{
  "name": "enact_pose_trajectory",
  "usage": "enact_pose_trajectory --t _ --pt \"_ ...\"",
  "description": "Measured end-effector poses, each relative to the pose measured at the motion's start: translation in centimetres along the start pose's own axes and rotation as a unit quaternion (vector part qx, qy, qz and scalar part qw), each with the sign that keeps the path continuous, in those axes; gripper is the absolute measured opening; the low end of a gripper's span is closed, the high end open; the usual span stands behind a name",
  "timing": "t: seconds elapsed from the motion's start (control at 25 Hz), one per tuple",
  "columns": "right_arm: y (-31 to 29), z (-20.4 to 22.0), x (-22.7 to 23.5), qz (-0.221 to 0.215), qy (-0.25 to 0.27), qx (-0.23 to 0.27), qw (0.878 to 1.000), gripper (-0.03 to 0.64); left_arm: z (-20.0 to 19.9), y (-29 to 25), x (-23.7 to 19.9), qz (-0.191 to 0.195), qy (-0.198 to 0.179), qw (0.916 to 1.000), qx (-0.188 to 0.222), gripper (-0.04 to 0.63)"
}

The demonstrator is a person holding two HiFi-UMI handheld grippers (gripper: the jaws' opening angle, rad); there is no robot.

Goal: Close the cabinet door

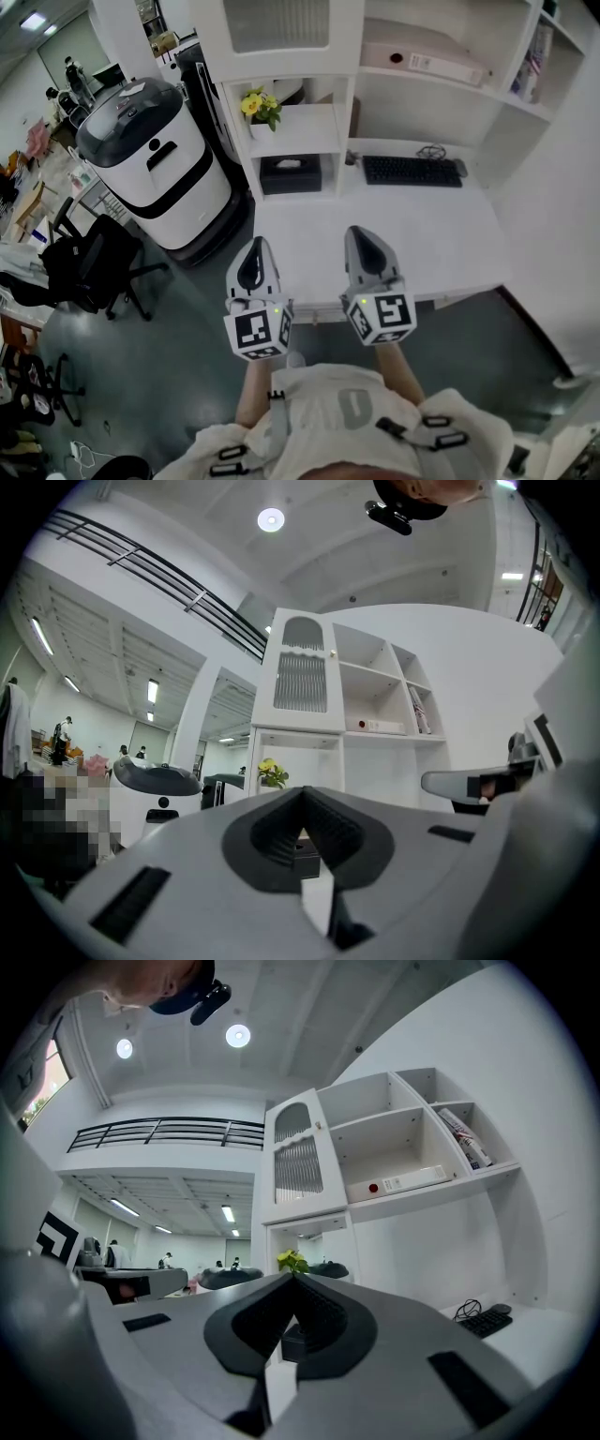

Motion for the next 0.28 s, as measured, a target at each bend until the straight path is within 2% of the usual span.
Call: enact_pose_trajectory --t 0.28 --pt "0.1 0.87 0.24 0.0 -0.001 -0.016 1.0 0.005 0.53 -0.39 0.26 0.005 0.004 0.9999 -0.011 0.005"
Point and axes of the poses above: the fingertips, and each gripper's own axes: y backward along the fingers, x to its right, z out of its underside, the point moved 8 cm from there along y, backward along the fingers, and after that the axes turned 6 degrees about -x, right-handed, at the moved point
